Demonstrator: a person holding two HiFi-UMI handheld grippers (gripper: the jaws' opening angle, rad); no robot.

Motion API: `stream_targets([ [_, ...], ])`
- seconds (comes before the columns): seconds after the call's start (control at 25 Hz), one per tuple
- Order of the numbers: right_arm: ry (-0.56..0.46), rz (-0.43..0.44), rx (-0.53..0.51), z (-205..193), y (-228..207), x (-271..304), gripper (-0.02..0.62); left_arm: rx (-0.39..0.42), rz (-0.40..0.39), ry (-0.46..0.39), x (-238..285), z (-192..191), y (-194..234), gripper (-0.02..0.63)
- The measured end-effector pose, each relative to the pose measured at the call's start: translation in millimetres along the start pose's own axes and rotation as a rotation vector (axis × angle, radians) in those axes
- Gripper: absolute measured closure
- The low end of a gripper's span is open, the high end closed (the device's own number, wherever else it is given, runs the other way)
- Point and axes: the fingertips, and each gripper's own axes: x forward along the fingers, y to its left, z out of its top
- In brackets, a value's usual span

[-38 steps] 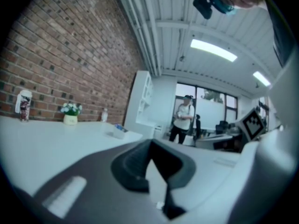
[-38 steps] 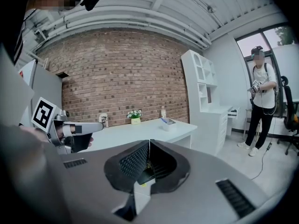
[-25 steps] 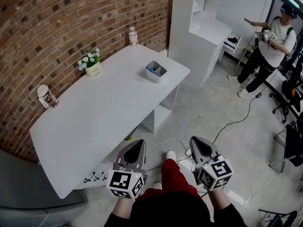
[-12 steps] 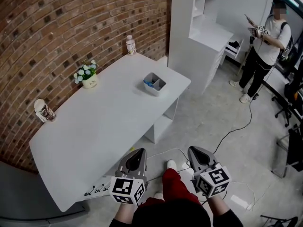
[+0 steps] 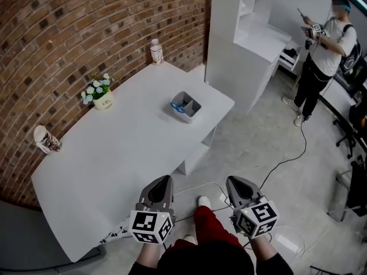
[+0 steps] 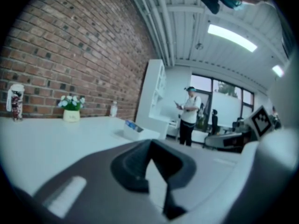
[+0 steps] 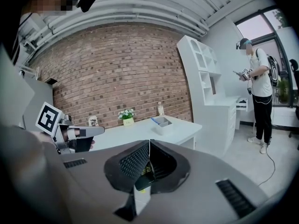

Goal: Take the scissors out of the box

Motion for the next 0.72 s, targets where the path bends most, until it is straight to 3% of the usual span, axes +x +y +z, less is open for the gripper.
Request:
stream_targets([
  [0.72, 0.047, 0.115, -0.024, 52.1, -70.8, 112.2, 0.586, -0.034, 0.067, 0.043, 132.8, 36.7, 34.3, 0.588],
])
